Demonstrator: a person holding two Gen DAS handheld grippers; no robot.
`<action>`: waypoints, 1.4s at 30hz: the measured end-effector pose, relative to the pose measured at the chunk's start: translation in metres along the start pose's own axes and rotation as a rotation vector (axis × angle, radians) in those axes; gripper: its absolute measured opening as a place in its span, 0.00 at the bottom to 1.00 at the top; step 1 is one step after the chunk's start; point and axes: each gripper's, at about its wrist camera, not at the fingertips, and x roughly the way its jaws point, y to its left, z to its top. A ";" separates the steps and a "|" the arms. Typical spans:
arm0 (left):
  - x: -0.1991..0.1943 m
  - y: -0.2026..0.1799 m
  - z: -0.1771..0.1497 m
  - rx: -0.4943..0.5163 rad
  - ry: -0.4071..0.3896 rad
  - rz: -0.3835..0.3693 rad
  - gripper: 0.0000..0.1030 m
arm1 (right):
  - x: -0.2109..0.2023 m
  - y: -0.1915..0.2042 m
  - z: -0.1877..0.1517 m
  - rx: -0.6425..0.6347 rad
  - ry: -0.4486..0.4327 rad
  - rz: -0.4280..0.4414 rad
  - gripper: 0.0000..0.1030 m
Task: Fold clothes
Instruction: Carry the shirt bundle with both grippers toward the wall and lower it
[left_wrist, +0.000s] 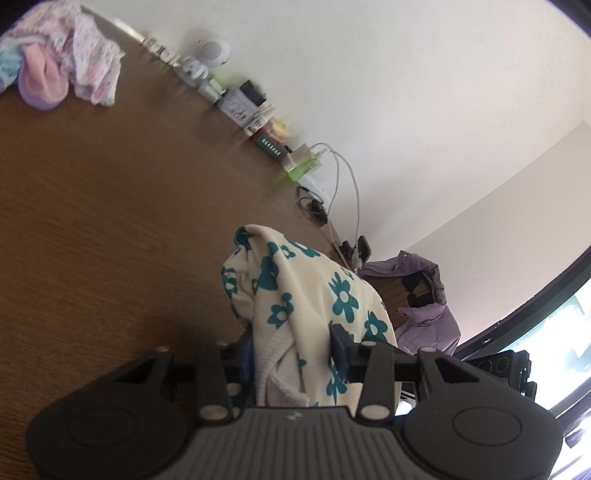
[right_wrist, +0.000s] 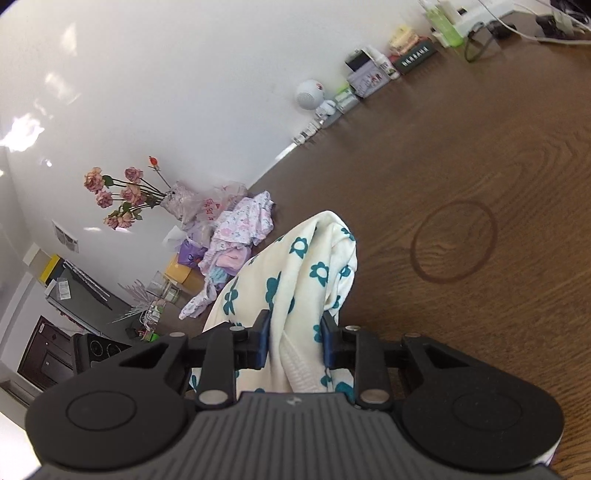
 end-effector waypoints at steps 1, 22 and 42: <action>-0.005 -0.007 0.003 0.020 -0.019 -0.006 0.38 | -0.003 0.007 0.004 -0.021 -0.011 0.006 0.25; 0.107 -0.046 0.270 0.164 -0.212 0.143 0.38 | 0.134 0.042 0.270 -0.160 -0.087 -0.019 0.25; 0.287 0.121 0.341 -0.019 -0.125 0.268 0.55 | 0.312 -0.161 0.335 0.048 -0.011 -0.126 0.37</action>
